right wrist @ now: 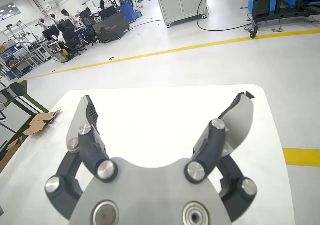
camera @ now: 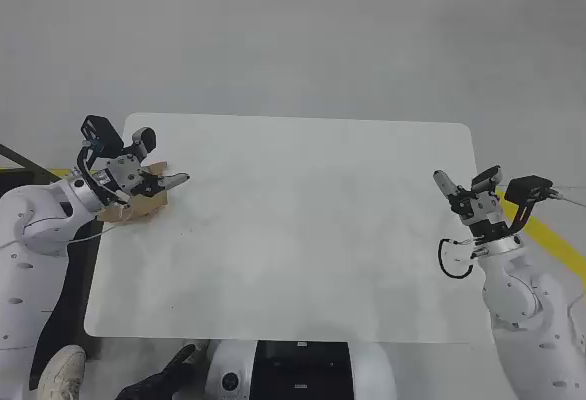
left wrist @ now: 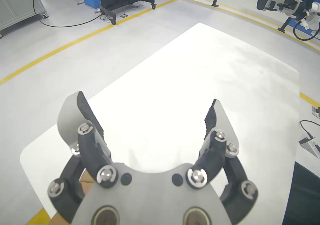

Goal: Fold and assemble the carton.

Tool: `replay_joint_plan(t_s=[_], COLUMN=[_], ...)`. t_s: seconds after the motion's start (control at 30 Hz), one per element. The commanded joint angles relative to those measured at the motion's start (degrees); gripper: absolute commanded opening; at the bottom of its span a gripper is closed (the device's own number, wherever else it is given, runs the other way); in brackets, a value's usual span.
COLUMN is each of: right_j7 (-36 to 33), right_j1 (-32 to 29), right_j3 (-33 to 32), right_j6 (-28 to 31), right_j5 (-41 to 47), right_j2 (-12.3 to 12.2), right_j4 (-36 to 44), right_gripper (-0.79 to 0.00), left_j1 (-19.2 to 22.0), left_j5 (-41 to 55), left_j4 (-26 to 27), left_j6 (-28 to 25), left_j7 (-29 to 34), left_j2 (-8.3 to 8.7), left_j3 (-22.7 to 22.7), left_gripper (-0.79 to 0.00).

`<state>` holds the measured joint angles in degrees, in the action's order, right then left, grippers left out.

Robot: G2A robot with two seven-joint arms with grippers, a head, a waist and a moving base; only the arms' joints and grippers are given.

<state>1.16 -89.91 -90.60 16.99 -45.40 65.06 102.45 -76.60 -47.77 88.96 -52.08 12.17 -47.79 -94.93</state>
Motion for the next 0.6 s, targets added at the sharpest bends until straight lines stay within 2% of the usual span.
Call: replay_joint_plan(t_s=[0.0,0.57], right_j7=[0.0,0.0], right_j1=[0.0,0.0], right_j3=[0.0,0.0], right_j6=[0.0,0.0], right_j5=[0.0,0.0], right_j2=[0.0,0.0], right_j4=[0.0,0.0], right_gripper=[-0.001,0.0], left_j1=[0.0,-0.1], left_j5=[0.0,0.3], left_j4=[0.0,-0.4], left_j6=[0.0,0.3], left_j7=[0.0,0.0], left_j2=[0.0,-0.03], left_j3=[0.0,0.1], left_gripper=[-0.001,0.0])
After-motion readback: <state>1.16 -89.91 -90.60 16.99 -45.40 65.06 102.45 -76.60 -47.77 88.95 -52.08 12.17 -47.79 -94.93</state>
